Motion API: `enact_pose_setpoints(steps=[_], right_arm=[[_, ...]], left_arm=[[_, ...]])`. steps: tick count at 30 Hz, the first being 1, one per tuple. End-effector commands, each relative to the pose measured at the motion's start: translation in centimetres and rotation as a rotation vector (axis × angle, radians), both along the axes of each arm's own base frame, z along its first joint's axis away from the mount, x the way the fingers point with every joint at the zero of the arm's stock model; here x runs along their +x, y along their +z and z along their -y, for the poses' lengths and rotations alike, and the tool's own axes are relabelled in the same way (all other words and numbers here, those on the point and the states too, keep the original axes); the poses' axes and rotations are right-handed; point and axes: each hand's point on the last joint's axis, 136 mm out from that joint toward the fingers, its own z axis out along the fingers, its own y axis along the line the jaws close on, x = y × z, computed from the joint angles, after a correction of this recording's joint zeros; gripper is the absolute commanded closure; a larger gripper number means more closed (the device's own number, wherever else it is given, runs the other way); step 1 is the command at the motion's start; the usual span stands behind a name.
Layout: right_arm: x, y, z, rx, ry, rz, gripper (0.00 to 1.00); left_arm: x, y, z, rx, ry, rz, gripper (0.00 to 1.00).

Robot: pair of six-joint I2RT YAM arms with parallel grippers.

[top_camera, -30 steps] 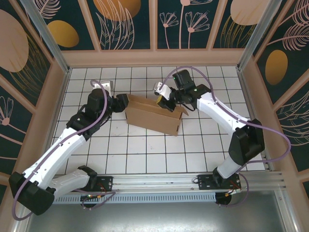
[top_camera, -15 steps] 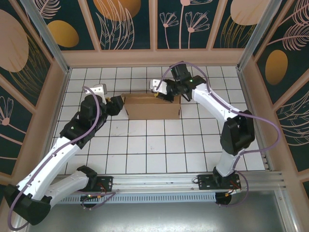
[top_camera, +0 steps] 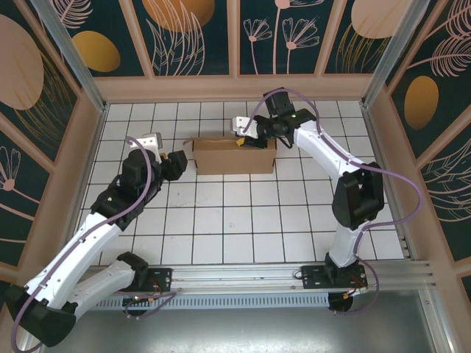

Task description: Fold the paper box

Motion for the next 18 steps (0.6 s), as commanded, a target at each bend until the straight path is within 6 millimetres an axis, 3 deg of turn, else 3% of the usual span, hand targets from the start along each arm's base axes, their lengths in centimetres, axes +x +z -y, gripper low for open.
enact_pose_setpoints(steps=[1,5,9,12,15,18], right_arm=[[-0.1,0.1,0.0,0.021,-0.001,-0.007,0.69],[0.3,1.1,-0.3,0.042,-0.016,0.008,0.55],[0.4,3.9,-0.4,0.101,-0.036,0.03,0.43],[0.2,7.2,-0.2,0.183,-0.086,0.034,0.44],[0.4,11.9,0.4,0.341,-0.219,0.05,0.45],[-0.5,17.3,2.2,0.601,-0.367,0.032,0.51]], left_arm=[[0.0,0.2,-0.1,0.0,-0.002,0.02,0.39],[0.1,0.7,-0.1,0.009,-0.005,0.039,0.36],[0.0,1.8,-0.1,0.032,-0.027,0.088,0.29],[0.1,2.6,0.5,0.053,-0.071,0.14,0.25],[0.1,3.7,0.8,0.084,-0.106,0.212,0.22],[0.5,4.6,-1.1,0.045,0.02,0.292,0.28]])
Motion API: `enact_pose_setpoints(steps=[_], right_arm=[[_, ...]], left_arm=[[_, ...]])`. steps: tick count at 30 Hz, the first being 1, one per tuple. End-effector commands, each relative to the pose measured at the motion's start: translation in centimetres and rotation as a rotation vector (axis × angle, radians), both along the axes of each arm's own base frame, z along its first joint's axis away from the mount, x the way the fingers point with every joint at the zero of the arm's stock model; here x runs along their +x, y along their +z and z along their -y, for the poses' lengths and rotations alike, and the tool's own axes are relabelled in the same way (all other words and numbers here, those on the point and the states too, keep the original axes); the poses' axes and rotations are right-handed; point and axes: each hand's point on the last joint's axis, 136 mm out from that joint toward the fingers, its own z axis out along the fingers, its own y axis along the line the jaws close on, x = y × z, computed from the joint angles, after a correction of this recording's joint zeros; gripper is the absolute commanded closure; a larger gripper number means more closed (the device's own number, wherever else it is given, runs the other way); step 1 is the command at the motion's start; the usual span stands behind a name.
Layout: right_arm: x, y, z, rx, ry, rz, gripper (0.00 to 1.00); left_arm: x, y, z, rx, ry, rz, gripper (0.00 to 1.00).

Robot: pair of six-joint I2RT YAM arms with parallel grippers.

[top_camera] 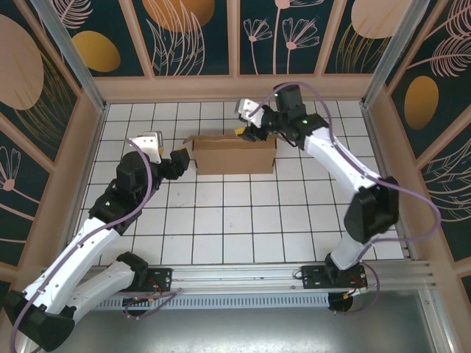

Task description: Fold the paper box

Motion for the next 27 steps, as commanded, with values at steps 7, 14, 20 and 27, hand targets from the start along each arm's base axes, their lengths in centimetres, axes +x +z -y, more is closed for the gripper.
enact_pose_setpoints(steps=[7,14,20,27], right_arm=[[-4.8,12.8,8.3,0.781,-0.355,-0.109,0.59],[-6.7,6.8,6.5,0.456,-0.385,-0.239,0.52],[-4.3,5.6,9.1,0.438,-0.471,-0.244,0.49],[-2.9,6.7,11.5,0.471,-0.452,-0.105,0.46]], left_arm=[[-0.5,2.3,1.7,0.194,-0.164,0.252,0.24],[2.0,0.8,1.4,0.238,-0.155,0.301,0.26],[3.8,0.9,-4.0,0.158,-0.054,0.42,0.27],[5.7,-1.3,-3.9,0.315,-0.254,0.435,0.25]])
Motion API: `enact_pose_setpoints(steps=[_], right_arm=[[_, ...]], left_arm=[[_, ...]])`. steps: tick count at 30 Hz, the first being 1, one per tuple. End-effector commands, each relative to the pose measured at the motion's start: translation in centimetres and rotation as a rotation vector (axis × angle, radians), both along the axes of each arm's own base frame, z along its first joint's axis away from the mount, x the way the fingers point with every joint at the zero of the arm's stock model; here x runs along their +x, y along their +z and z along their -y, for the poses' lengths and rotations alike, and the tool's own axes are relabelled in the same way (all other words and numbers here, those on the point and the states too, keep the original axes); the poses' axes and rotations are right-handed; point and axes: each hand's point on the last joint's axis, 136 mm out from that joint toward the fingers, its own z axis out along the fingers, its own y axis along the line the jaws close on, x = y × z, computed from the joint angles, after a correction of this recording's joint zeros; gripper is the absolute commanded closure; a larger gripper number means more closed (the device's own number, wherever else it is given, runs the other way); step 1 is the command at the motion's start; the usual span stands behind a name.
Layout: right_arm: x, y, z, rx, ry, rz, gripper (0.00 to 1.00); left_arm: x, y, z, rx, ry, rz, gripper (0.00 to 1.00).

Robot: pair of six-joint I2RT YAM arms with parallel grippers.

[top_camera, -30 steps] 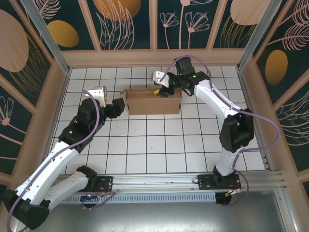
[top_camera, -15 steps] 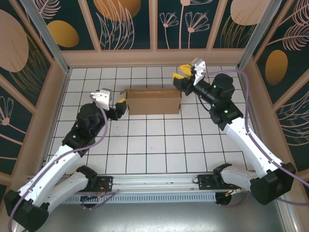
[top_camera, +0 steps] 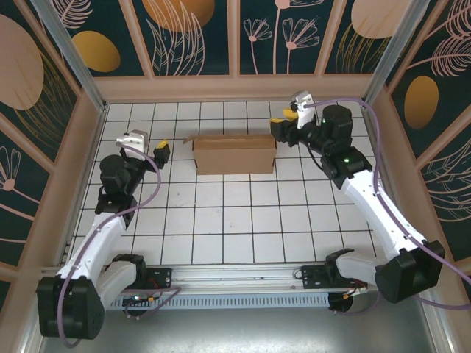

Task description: Fold the paper box

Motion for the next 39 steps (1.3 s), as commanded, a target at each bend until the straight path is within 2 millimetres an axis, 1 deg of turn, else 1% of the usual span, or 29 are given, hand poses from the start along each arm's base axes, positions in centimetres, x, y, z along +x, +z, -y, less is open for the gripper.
enact_pose_setpoints(steps=[1,2,3,4,5,6,7,10,13,15,19,22,27,31,33,39], right_arm=[[-0.1,1.4,0.7,-0.009,0.051,0.14,0.47],[0.0,1.4,0.8,-0.021,0.072,0.17,0.48],[0.1,0.9,0.9,-0.047,0.097,0.197,0.49],[-0.3,-0.1,0.6,-0.104,0.153,0.246,0.49],[-1.0,-1.3,0.2,-0.161,0.216,0.302,0.49],[-0.8,-2.4,0.4,-0.18,0.24,0.326,0.47],[-0.4,-2.7,0.8,-0.159,0.264,0.321,0.47],[0.7,-2.3,2.0,-0.068,0.266,0.337,0.47],[1.8,-2.6,2.8,-0.057,0.242,0.316,0.48],[2.3,-2.9,3.4,-0.062,0.215,0.309,0.48],[2.9,-3.8,4.8,-0.056,0.167,0.282,0.48],[3.6,-4.4,5.4,-0.06,0.147,0.265,0.5],[4.7,-6.0,5.4,-0.057,0.152,0.242,0.58],[5.2,-6.1,5.1,-0.041,0.164,0.226,0.62],[5.4,-6.2,5.1,-0.049,0.167,0.22,0.63],[5.5,-6.6,5.0,-0.089,0.185,0.194,0.66]], left_arm=[[0.0,1.5,2.7,0.101,-0.218,0.108,0.25],[0.2,1.1,3.4,0.125,-0.265,0.106,0.25],[0.2,0.3,4.3,0.177,-0.341,0.1,0.25],[0.2,-0.6,5.1,0.235,-0.407,0.093,0.26],[0.5,-1.5,5.4,0.275,-0.439,0.077,0.26],[1.2,-2.0,5.3,0.301,-0.444,0.061,0.26],[1.9,-1.9,5.3,0.299,-0.449,0.057,0.26],[2.8,-1.4,6.0,0.315,-0.522,0.083,0.27],[3.5,-1.3,6.5,0.309,-0.556,0.087,0.31],[3.5,-1.9,6.8,0.306,-0.576,0.074,0.33],[3.3,-3.6,7.0,0.301,-0.582,0.037,0.34],[3.8,-4.9,7.0,0.301,-0.571,0.009,0.35],[4.6,-5.5,8.0,0.289,-0.588,0.005,0.39],[4.6,-5.8,9.0,0.282,-0.615,0.0,0.46],[4.9,-5.9,9.0,0.271,-0.61,-0.001,0.52],[5.0,-6.0,8.8,0.274,-0.591,-0.003,0.65]])
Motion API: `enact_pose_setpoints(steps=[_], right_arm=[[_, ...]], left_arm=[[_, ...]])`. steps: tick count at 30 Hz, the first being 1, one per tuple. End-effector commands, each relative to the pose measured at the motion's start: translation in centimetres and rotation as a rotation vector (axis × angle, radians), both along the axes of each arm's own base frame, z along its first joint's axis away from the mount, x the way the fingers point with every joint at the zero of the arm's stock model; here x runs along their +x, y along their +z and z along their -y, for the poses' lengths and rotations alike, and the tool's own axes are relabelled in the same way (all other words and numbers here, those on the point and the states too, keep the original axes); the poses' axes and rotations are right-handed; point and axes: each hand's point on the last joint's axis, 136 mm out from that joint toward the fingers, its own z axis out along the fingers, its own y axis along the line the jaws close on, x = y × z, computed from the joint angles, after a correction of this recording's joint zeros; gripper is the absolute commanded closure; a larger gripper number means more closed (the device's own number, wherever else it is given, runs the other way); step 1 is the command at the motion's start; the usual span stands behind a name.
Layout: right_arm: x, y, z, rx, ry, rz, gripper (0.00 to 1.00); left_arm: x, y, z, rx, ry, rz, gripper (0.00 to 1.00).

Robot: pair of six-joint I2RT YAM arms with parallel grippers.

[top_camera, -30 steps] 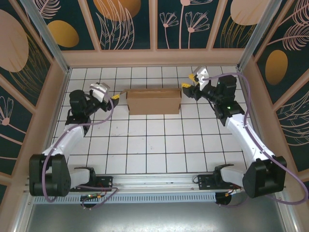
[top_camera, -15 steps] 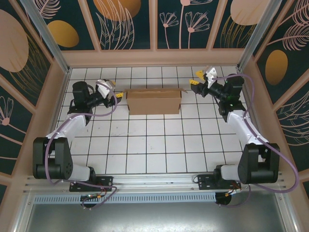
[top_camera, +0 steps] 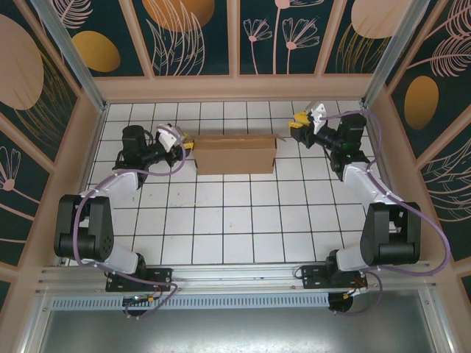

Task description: Fold the paper box

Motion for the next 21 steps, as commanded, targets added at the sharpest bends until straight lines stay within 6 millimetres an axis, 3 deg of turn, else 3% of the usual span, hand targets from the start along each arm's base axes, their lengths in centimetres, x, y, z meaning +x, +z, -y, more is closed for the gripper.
enact_pose_setpoints(steps=[1,4,9,14,21], right_arm=[[0.0,1.0,-0.2,-0.024,0.027,0.028,0.67],[-0.1,0.4,-0.4,-0.039,0.044,0.005,0.72],[-0.9,-1.3,-1.6,-0.088,0.094,-0.04,0.71],[-2.1,-2.8,-2.6,-0.118,0.154,-0.054,0.66],[-2.1,-4.5,-3.1,-0.163,0.198,-0.079,0.65]], left_arm=[[0.5,1.0,0.0,-0.005,0.006,0.046,0.66],[0.5,0.7,0.0,-0.011,0.013,0.039,0.7],[0.9,0.6,-0.2,-0.006,0.031,0.041,0.85],[1.2,1.0,-0.2,-0.004,0.028,0.052,0.92],[1.1,0.7,-0.2,0.005,0.025,0.04,1.0]])
